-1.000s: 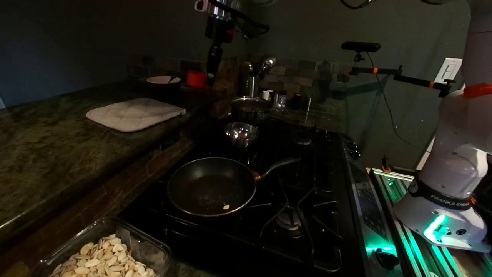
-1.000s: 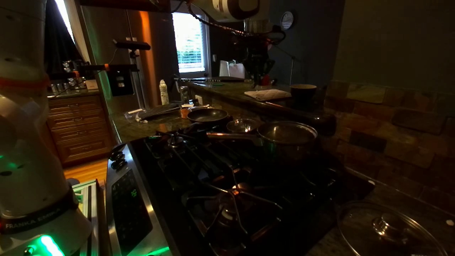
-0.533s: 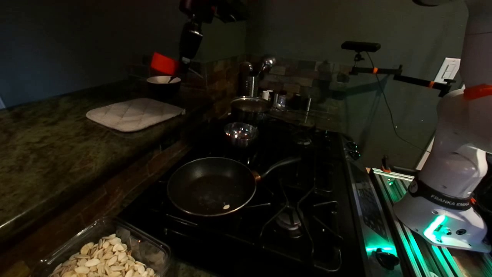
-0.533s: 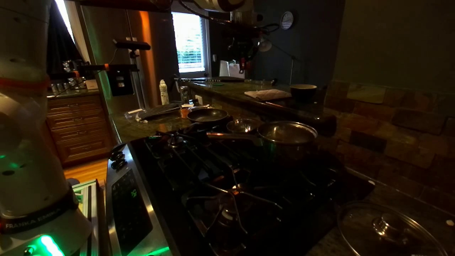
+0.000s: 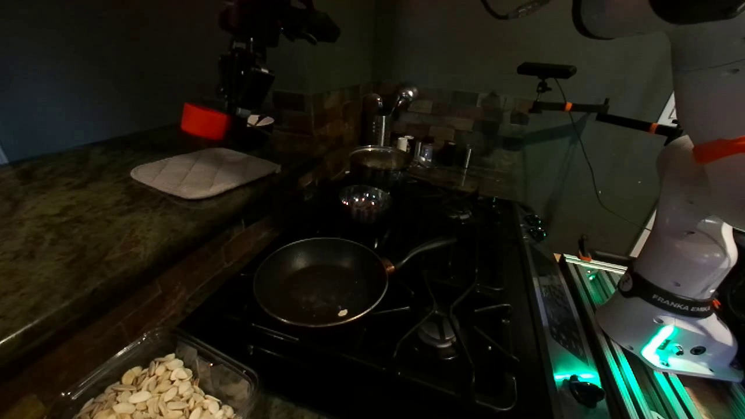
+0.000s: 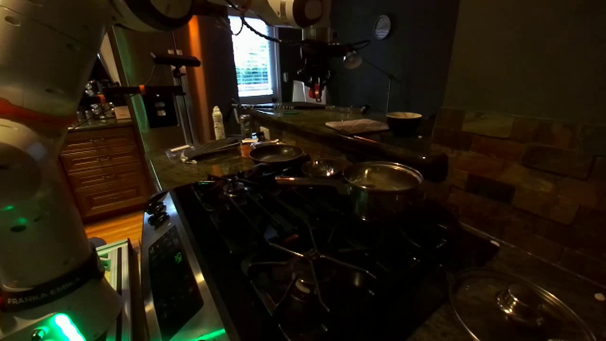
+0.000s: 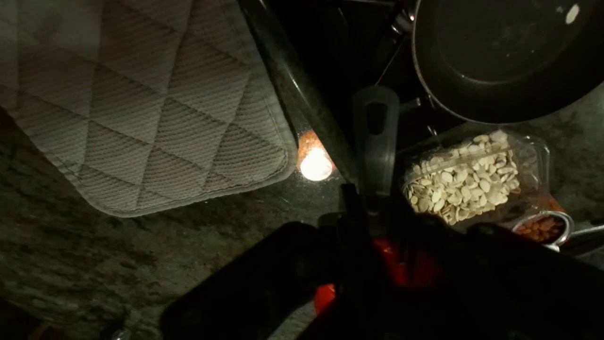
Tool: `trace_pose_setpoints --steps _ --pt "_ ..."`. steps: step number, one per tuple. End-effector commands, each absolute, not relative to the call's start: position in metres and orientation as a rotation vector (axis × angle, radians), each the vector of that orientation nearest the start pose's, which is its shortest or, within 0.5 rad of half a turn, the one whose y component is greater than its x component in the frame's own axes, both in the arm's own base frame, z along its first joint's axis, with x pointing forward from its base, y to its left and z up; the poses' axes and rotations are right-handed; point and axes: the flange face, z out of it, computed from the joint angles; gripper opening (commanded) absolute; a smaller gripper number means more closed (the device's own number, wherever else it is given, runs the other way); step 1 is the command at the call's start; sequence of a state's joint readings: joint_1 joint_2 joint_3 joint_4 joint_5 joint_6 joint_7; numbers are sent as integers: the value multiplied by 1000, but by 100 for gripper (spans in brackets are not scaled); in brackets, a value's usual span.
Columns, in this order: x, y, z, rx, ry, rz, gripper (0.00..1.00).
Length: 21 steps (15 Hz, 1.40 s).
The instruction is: Remove the orange cup from the pot and put it on the pot holder on the counter
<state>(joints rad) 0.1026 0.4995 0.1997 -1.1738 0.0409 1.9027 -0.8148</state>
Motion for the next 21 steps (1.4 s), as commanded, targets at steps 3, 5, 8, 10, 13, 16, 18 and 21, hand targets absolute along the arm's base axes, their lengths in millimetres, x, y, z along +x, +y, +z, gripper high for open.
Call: trace_pose_setpoints --steps 3,5,8,10,13,16,18,21 --pt "734 199 512 -2623 -1836 -341 4" --pt "745 196 498 -2653 -1902 -339 4" --pt "759 190 481 -2692 -1974 -317 4" --pt "765 187 471 -2697 -2011 -310 4" --pt "774 185 460 -2703 -2040 -328 4" --pt "781 184 452 -2692 -2092 -340 4" --pt "784 185 449 -2687 -2117 -358 4" --pt "786 183 449 -2684 -2126 -364 50"
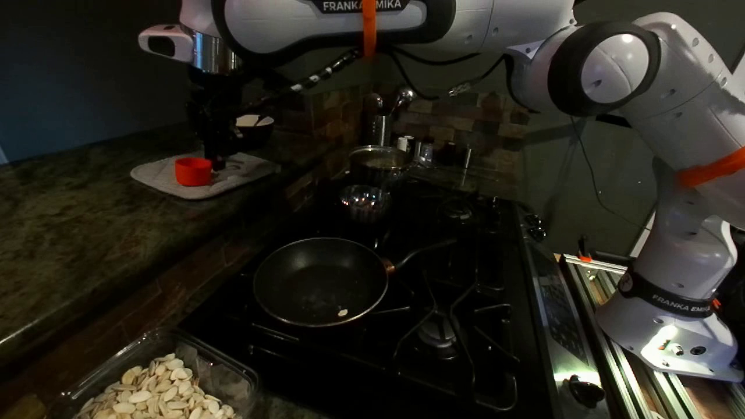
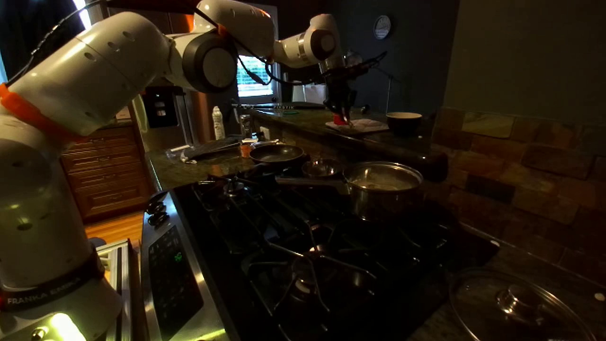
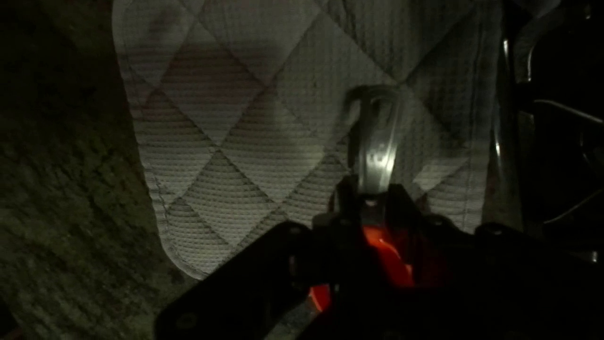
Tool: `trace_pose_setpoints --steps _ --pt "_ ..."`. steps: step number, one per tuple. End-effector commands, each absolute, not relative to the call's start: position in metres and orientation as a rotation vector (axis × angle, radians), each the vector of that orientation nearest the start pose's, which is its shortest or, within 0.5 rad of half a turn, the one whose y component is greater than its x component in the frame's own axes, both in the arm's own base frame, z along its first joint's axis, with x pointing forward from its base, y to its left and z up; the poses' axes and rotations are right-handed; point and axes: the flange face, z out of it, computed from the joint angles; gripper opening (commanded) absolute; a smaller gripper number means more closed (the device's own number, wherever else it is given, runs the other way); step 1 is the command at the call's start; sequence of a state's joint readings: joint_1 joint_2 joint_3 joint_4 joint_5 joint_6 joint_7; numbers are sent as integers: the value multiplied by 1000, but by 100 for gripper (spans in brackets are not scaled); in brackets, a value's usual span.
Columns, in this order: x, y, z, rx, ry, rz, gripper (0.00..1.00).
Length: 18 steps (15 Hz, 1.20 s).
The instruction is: Remove the orange cup from the pot and put it on the pot holder on the counter
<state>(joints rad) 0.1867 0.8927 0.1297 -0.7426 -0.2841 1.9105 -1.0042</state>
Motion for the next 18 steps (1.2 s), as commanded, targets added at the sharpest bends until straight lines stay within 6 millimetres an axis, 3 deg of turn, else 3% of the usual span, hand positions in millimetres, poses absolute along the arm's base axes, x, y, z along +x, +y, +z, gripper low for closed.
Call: trace_pose_setpoints --steps 1,5,7,12,18 --pt "786 181 453 -2687 -2124 -362 56" --pt "774 169 488 -2662 -2071 -330 87" --pt "757 153 510 -2667 -1969 -218 100" --pt "706 125 577 -2532 -1728 -115 100" --pt "662 99 640 -2585 -1328 -132 100"
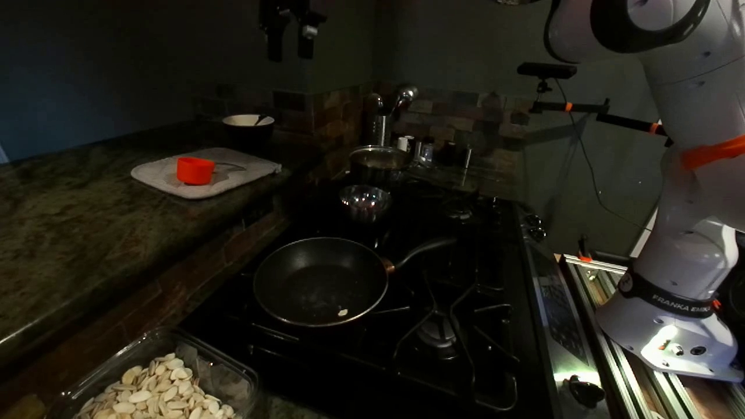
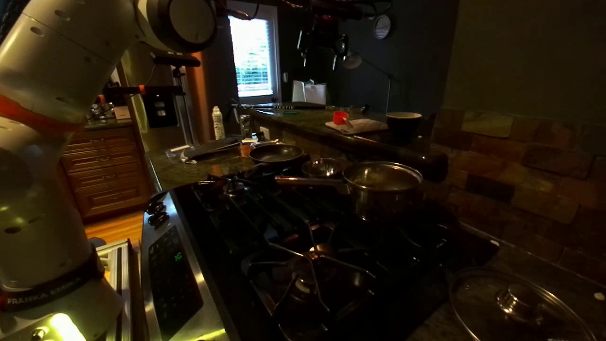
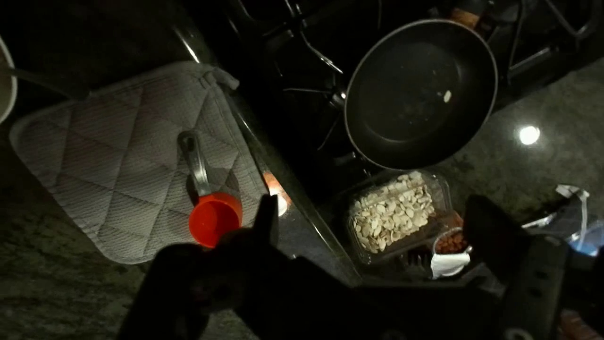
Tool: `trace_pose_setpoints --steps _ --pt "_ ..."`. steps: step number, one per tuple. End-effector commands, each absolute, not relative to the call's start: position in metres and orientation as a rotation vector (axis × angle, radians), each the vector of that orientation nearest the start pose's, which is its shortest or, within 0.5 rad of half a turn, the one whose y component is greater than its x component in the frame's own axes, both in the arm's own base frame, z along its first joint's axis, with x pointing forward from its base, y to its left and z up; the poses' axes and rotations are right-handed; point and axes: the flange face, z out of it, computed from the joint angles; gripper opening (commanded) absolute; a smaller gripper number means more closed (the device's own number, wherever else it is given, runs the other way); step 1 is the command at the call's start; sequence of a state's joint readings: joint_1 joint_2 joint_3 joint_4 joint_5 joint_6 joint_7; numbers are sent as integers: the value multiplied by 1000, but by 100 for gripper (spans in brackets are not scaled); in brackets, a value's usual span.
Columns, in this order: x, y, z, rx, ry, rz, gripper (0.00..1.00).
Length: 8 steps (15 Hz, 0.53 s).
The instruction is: Remove the orange cup from the pot and put it on the pot holder on the counter
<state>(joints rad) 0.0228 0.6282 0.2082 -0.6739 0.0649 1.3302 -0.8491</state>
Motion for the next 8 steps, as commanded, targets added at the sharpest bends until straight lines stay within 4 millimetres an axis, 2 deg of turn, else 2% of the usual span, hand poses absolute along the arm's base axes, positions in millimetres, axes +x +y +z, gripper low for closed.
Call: trace_pose_setpoints --steps 1,4,6,7,8 --pt "657 97 648 -2600 -1274 -155 100" --pt "642 93 658 -2609 -1166 -178 100" --pt "634 94 660 -2581 -1161 -214 100" --pt "649 93 664 -2597 -1206 -210 100" --pt "646 93 665 -2592 -1198 -218 100"
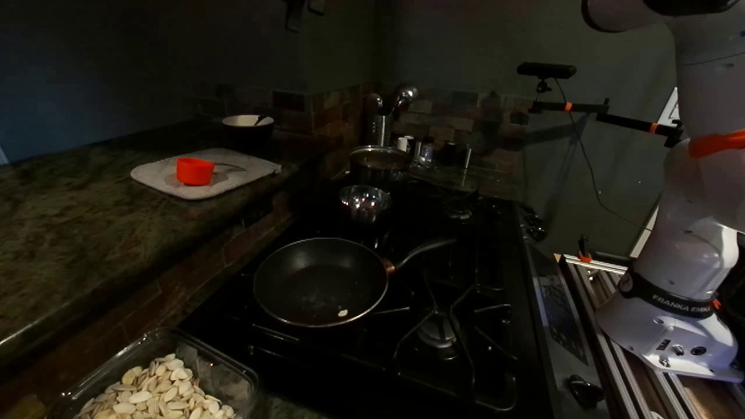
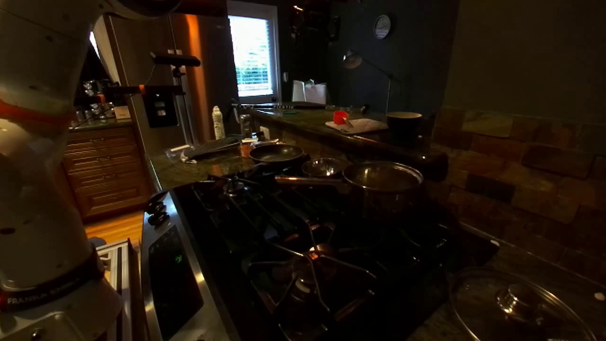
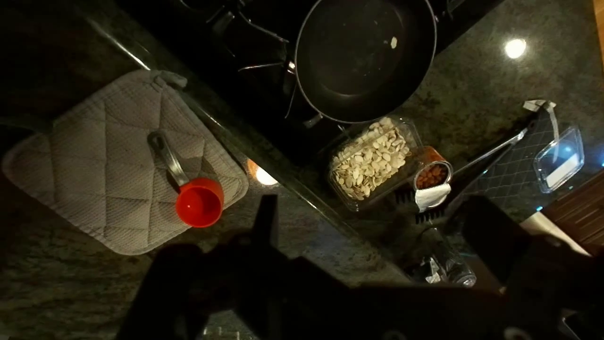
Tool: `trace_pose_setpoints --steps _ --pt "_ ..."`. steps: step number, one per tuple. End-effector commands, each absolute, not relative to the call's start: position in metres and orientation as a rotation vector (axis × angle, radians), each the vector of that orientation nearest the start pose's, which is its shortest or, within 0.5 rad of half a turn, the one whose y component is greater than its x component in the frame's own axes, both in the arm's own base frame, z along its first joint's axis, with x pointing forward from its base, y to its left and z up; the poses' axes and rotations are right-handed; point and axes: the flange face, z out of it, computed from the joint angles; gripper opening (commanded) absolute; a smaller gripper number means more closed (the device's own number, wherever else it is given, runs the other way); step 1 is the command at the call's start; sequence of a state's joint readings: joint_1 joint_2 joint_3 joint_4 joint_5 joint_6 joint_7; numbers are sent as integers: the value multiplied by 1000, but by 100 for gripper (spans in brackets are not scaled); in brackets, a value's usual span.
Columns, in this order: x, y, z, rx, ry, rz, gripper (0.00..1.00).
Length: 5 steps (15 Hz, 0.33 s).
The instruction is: Remove the orange cup from the pot and put it on the pot holder on the counter
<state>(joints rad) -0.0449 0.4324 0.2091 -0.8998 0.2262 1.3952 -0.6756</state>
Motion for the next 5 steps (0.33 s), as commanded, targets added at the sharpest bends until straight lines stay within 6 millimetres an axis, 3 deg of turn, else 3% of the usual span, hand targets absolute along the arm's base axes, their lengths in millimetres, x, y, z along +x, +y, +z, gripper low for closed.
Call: trace_pose_setpoints --steps 1,5 --pt "643 93 665 -2591 -1194 -216 100" --pt "639 93 662 -2591 -1188 -204 100"
